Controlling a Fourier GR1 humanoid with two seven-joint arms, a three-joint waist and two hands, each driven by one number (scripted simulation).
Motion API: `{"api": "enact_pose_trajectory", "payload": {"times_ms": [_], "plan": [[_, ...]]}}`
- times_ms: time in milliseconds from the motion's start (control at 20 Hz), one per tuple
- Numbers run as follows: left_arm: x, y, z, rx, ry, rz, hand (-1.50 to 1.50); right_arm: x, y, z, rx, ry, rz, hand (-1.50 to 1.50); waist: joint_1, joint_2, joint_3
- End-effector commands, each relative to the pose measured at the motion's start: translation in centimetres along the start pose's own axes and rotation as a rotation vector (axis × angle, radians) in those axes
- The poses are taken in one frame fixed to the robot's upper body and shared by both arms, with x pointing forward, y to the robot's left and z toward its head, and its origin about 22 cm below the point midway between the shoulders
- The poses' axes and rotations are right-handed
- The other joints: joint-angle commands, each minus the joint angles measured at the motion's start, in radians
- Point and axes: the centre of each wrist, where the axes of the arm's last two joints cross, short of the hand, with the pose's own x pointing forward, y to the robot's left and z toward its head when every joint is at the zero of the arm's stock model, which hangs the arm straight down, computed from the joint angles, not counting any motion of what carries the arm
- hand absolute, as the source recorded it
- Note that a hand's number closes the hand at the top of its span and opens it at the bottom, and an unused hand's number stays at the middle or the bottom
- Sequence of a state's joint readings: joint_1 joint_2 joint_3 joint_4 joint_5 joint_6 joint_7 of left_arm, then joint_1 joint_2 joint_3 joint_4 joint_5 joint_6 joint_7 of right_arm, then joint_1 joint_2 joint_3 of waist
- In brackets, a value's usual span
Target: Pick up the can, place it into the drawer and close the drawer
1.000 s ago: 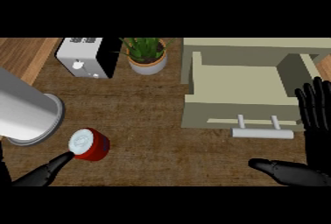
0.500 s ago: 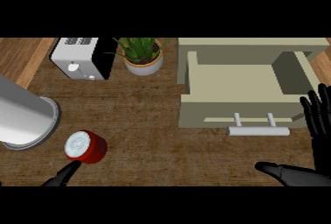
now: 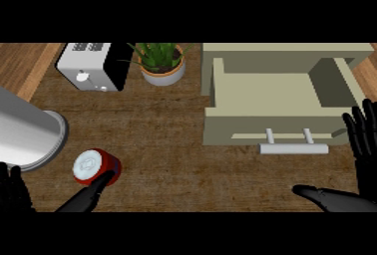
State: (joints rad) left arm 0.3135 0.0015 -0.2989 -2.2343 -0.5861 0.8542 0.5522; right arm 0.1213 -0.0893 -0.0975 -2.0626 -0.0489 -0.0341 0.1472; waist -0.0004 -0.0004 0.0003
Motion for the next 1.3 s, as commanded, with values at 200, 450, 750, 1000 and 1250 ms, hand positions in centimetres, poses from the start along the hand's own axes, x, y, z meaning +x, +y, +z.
{"api": "enact_pose_trajectory", "payload": {"times_ms": [200,450,750,1000,1250], "plan": [[-5.0,-3.5,0.0,0.040,0.060,-0.037,-1.50,0.5,-1.5,0.0,-0.012,-0.015,0.007,-1.50,-0.003,0.000,-0.001],[-7.5,-1.3,1.8,0.039,0.090,-0.071,-1.50,0.1,-0.9,0.3,-0.006,-0.016,0.009,-1.50,0.005,-0.001,-0.001],[-10.6,-2.5,-1.0,0.085,0.106,-0.067,-1.50,2.4,-2.2,2.1,-0.033,-0.030,0.014,-1.50,-0.001,-0.001,-0.001],[-13.0,-2.2,0.4,0.105,0.137,-0.062,-1.50,1.1,-3.3,1.7,-0.023,-0.020,0.009,-1.50,0.001,-0.001,-0.001],[-16.3,-3.0,-0.1,0.133,0.158,-0.095,-1.50,2.8,-3.8,1.8,-0.005,-0.012,0.018,-1.50,-0.001,-0.001,-0.002]]}}
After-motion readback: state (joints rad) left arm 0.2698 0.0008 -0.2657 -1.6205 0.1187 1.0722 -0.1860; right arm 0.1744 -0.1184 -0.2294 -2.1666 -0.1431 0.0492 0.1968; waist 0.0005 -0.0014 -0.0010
